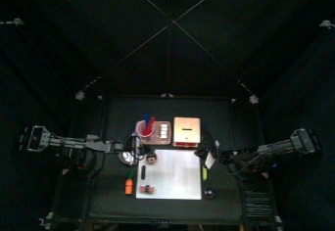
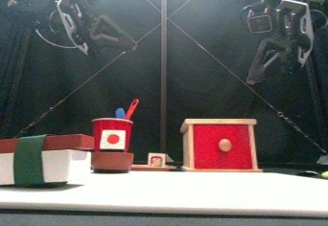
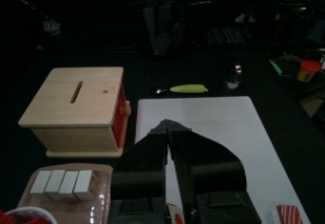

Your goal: Put the bowl onto the cutting board

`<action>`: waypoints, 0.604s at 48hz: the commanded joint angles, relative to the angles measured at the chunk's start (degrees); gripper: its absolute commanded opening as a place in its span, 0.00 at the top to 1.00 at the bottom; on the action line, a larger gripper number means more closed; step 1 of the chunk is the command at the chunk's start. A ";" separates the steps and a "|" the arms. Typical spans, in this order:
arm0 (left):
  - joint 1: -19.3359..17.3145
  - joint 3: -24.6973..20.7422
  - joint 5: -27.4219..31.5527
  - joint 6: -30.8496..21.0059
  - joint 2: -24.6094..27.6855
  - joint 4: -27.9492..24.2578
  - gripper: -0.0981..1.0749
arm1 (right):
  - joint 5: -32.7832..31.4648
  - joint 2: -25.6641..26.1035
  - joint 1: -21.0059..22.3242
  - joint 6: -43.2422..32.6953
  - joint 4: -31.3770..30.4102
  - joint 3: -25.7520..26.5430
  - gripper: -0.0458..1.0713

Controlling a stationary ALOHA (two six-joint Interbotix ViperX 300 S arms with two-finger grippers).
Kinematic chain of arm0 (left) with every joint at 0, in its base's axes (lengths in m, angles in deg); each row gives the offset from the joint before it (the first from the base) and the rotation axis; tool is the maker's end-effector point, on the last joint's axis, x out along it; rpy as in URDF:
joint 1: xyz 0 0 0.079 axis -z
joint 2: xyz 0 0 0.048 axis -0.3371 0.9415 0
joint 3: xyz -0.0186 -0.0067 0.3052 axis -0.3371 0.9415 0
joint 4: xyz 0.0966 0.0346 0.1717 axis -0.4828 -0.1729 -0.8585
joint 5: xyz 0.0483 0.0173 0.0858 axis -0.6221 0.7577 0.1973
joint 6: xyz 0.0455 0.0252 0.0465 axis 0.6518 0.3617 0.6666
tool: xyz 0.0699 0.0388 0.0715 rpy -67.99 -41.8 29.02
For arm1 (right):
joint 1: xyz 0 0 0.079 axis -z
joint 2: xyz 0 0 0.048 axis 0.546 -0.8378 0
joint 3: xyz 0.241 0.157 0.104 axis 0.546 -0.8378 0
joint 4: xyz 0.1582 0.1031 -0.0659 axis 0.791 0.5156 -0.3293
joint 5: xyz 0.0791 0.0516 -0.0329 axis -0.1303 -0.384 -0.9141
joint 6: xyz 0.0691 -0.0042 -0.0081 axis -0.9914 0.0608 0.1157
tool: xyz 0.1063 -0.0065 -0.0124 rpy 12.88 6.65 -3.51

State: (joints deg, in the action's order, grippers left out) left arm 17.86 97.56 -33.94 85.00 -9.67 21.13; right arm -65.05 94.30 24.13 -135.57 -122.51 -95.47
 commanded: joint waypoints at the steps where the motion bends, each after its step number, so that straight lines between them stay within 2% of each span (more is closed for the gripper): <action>1: -0.26 -0.62 -0.53 0.09 -0.35 0.00 0.55 | 0.26 0.26 0.09 0.00 0.18 0.70 0.56; 23: 1.14 -0.79 -0.44 0.09 -0.35 0.62 0.55 | 5.89 -0.26 0.53 0.09 -2.99 0.97 0.56; 29: 2.81 -0.97 1.05 0.00 -0.35 0.70 0.55 | 7.73 -0.88 1.05 0.09 -3.69 0.88 0.56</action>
State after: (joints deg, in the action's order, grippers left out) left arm 19.61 97.65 -33.41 85.00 -9.67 21.75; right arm -58.55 93.43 24.66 -135.57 -125.58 -95.38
